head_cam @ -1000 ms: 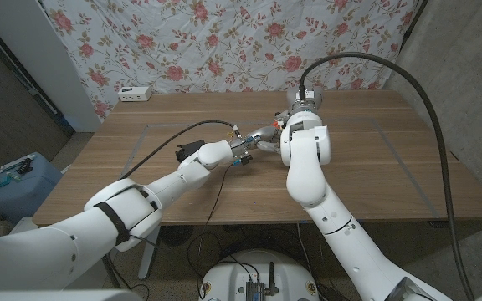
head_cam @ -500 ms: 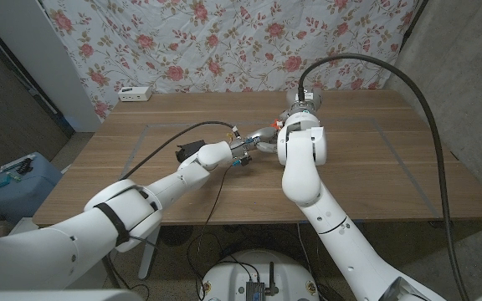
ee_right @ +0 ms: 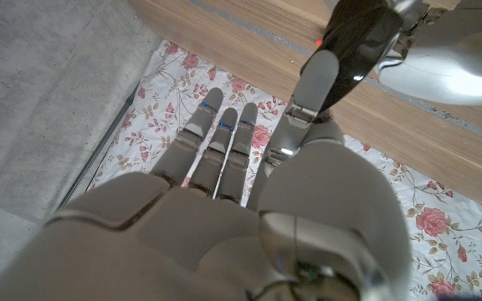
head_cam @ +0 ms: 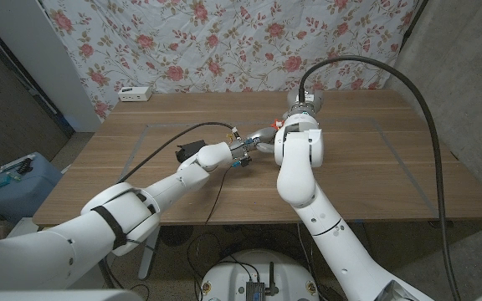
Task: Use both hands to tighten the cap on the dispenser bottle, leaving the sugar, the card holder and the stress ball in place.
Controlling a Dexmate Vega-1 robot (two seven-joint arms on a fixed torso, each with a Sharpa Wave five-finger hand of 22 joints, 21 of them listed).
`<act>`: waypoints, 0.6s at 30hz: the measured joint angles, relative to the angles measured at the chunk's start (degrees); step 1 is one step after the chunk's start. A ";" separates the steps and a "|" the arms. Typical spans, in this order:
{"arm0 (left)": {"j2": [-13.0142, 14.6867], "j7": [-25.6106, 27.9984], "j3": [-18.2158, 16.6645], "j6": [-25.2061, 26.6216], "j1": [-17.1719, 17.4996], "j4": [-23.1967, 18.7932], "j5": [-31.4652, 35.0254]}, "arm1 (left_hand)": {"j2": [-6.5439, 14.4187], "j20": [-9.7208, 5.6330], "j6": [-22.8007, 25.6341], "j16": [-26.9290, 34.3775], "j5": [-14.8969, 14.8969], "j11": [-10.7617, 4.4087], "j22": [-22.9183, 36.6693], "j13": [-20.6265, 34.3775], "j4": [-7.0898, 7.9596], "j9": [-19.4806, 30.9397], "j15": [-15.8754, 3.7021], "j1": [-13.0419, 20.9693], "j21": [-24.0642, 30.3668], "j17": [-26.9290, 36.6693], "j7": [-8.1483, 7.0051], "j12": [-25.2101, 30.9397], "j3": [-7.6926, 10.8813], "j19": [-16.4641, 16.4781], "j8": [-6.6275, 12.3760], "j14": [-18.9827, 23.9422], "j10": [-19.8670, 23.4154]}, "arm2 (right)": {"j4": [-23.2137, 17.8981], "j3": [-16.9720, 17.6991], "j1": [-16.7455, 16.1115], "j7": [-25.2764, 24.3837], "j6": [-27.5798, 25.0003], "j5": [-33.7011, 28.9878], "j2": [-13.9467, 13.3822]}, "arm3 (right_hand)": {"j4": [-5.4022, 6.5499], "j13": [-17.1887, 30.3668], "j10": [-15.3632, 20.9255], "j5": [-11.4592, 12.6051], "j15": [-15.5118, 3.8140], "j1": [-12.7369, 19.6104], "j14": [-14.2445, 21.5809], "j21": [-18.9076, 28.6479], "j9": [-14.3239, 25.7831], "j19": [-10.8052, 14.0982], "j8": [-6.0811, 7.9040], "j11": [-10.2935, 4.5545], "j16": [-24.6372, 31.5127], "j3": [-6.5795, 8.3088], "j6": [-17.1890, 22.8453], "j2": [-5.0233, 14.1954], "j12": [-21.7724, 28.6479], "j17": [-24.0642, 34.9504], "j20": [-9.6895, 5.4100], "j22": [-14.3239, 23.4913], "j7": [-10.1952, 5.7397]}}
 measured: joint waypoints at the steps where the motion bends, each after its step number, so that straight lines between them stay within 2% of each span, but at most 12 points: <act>1: 0.05 0.00 -0.01 0.00 0.05 -0.12 0.00 | 0.00 0.00 0.00 0.00 0.00 0.01 0.00 0.00 0.00 0.00 0.00 0.00 0.00 0.00 0.00 0.00 0.00 0.00 0.00 0.00 -0.01 | 0.00 0.00 0.00 -0.09 -0.03 0.00 0.00 | 0.22 0.00 0.01 -0.43 0.00 -0.04 0.00 0.00 -0.11 0.00 0.39 0.01 0.00 -0.06 0.00 -0.01 -0.24 0.08 0.00 0.00 0.00; 5: 0.35 0.08 -0.07 0.39 0.27 -0.89 0.03 | 0.00 0.00 0.00 -0.01 0.00 0.09 0.00 -0.16 0.00 0.00 -0.15 0.00 0.00 -0.03 0.00 0.00 0.00 0.00 0.00 0.14 -0.09 | -0.03 0.02 -0.41 -0.79 -0.34 0.01 0.33 | 3.02 0.00 -0.30 -2.47 0.00 -5.86 0.00 0.00 -0.82 0.29 2.16 0.68 0.00 -1.59 -0.13 -1.42 -0.80 0.61 0.32 0.00 -0.14; 7: 0.48 0.08 -0.09 0.39 0.38 -1.21 0.03 | 0.00 0.00 0.00 -0.02 0.00 0.09 0.00 -0.18 -0.20 0.00 -0.16 0.00 0.00 -0.03 0.00 0.00 0.20 0.00 -0.01 0.16 -0.09 | -0.03 0.02 -0.41 -1.22 -0.41 0.08 0.33 | 4.19 0.00 -0.35 -2.86 0.00 -8.77 0.00 0.00 -0.89 0.04 2.54 0.73 0.00 -2.66 -0.46 -2.37 -1.00 0.86 0.58 0.00 -0.47; 11: 0.63 0.15 -0.12 0.92 0.47 -1.55 0.01 | 0.00 0.00 0.00 -0.05 0.00 0.09 0.00 -0.18 -0.24 0.00 -0.16 0.00 0.00 0.16 0.00 0.00 0.24 0.00 -0.03 0.16 -0.09 | -0.69 0.06 -1.20 -1.99 -0.42 0.25 0.69 | 5.79 0.14 -0.91 -2.86 0.00 -12.21 0.00 0.00 -1.14 -0.27 2.42 0.84 0.00 -3.91 -1.57 -3.25 -1.21 1.04 0.88 0.00 -0.77; 14: 0.64 0.14 -0.13 1.00 0.47 -1.55 0.01 | 0.00 0.00 0.00 -0.16 0.00 0.10 0.00 -0.18 -0.24 0.00 -0.16 0.00 0.00 0.19 0.00 0.00 0.24 0.00 -0.10 0.15 -0.10 | -1.27 0.13 -1.51 -2.57 -0.43 0.30 0.76 | 6.63 0.15 -1.51 -2.86 0.00 -13.94 -0.01 0.00 -1.14 -0.34 1.63 1.44 0.01 -4.64 -2.58 -3.61 -1.42 1.14 0.96 0.00 -0.97; 18: 0.34 0.00 -0.14 0.99 0.33 -0.68 0.01 | 0.00 0.00 0.00 -0.17 0.00 0.10 0.00 -0.18 -0.24 0.00 -0.16 0.00 0.00 0.19 0.00 -0.02 0.24 0.00 -0.19 0.15 -0.10 | -1.69 0.21 -1.65 -3.11 -0.29 0.31 0.79 | 7.59 0.15 -1.59 -2.86 0.00 -15.88 -0.01 0.00 -1.14 -0.62 0.52 1.53 0.01 -5.25 -3.93 -3.63 -1.42 1.14 1.23 0.25 -1.08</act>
